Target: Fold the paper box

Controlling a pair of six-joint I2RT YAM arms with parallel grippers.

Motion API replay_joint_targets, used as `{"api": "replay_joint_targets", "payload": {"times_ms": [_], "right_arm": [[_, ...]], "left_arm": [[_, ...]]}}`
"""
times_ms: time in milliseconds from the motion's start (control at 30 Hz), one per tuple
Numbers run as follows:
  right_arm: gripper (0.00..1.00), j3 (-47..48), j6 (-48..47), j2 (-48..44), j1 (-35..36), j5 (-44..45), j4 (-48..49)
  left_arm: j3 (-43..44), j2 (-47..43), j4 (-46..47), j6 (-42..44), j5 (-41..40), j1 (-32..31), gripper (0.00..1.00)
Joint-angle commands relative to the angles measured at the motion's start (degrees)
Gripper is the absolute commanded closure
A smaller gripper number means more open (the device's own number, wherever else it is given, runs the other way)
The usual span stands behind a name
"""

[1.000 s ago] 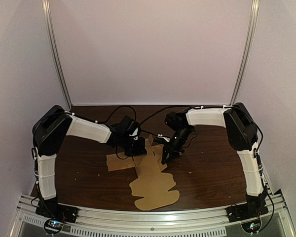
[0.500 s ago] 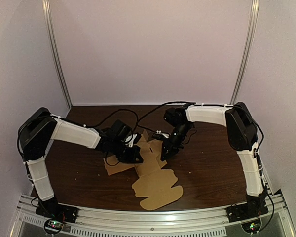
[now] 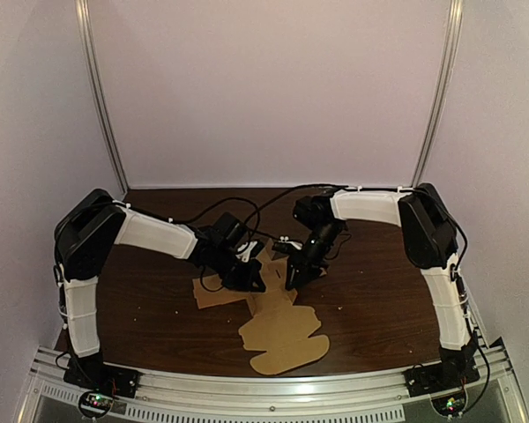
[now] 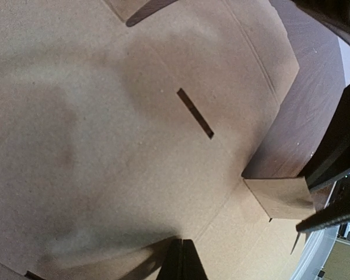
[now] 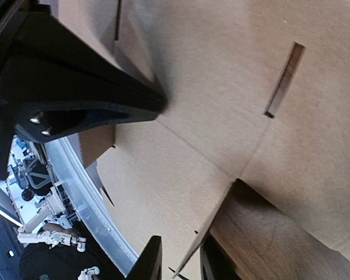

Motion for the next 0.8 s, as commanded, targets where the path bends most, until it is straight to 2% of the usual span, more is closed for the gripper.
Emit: {"api": "replay_joint_targets", "payload": {"times_ms": [0, 133, 533, 633, 767], "right_arm": [[0.73, -1.9, 2.8, 0.2, 0.2, -12.9, 4.6], [0.64, -3.3, 6.1, 0.1, 0.4, -17.4, 7.9], [0.56, -4.9, 7.4, 4.1, 0.9, -16.1, 9.2], [0.55, -5.4, 7.3, 5.0, 1.1, -14.6, 9.3], [0.51, -7.0, 6.8, 5.5, 1.2, -7.6, 8.7]], "left_arm": [[-1.4, 3.2, -2.9, -0.7, -1.2, -0.5, 1.0], [-2.0, 3.2, -2.3, -1.1, -0.8, -0.5, 1.0], [-2.6, 3.2, -1.6, -1.9, -0.5, -0.4, 1.0], [-2.7, 3.1, -1.6, -1.9, -0.6, -0.5, 1.0], [-2.8, 2.6, -1.6, -1.9, -0.5, -0.4, 1.0]]}}
